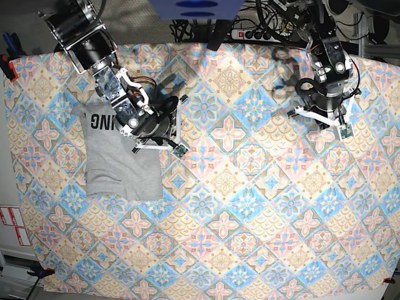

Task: Fold the T-shirt properly
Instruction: 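Drag the folded shirt with the right gripper away from the left gripper, then flatten the folded shirt with the right gripper and release it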

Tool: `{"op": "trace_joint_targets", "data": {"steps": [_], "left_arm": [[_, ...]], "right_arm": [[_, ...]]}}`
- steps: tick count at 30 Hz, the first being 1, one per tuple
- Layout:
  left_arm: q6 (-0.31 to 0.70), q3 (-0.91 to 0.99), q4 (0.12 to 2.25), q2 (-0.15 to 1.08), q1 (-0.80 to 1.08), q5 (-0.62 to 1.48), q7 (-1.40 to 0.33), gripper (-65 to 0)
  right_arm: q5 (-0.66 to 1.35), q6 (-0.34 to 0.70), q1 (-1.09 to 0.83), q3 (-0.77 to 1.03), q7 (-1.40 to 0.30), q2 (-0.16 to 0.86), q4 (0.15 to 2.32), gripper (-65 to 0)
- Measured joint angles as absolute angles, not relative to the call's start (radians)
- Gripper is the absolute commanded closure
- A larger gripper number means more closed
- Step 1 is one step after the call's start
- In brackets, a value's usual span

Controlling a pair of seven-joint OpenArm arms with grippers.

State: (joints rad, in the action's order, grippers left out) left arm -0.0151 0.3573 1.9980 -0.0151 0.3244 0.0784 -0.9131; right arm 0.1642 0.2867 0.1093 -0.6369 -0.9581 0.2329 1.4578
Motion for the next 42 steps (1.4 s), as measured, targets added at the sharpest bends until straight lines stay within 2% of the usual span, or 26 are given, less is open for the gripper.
{"op": "trace_joint_targets", "data": {"steps": [5, 16, 23, 30, 42], "left_arm": [[-0.019, 0.358, 1.997, -0.015, 0.305, 0.072, -0.915, 0.0], [-0.019, 0.358, 1.996, -0.017, 0.305, 0.075, -0.916, 0.0], [-0.019, 0.358, 1.996, -0.017, 0.306, 0.075, -0.917, 0.0], [-0.019, 0.358, 1.996, -0.016, 0.307, 0.075, -0.917, 0.0], [-0.015, 0.325, 1.996, -0.014, 0.314, 0.078, -0.917, 0.0]], "right_arm": [[0.194, 0.298, 0.050, -0.591, -0.915, 0.234, 1.402, 0.0], [0.295, 0.370, 0.079, -0.391, -0.778, 0.221, 1.213, 0.0], [0.296, 0.372, 0.107, -0.331, -0.785, 0.233, 1.179, 0.0], [0.197, 0.304, 0.131, -0.273, -0.809, 0.304, 1.170, 0.0], [0.186, 0.294, 0.121, -0.241, -0.815, 0.297, 1.182, 0.0]]}}
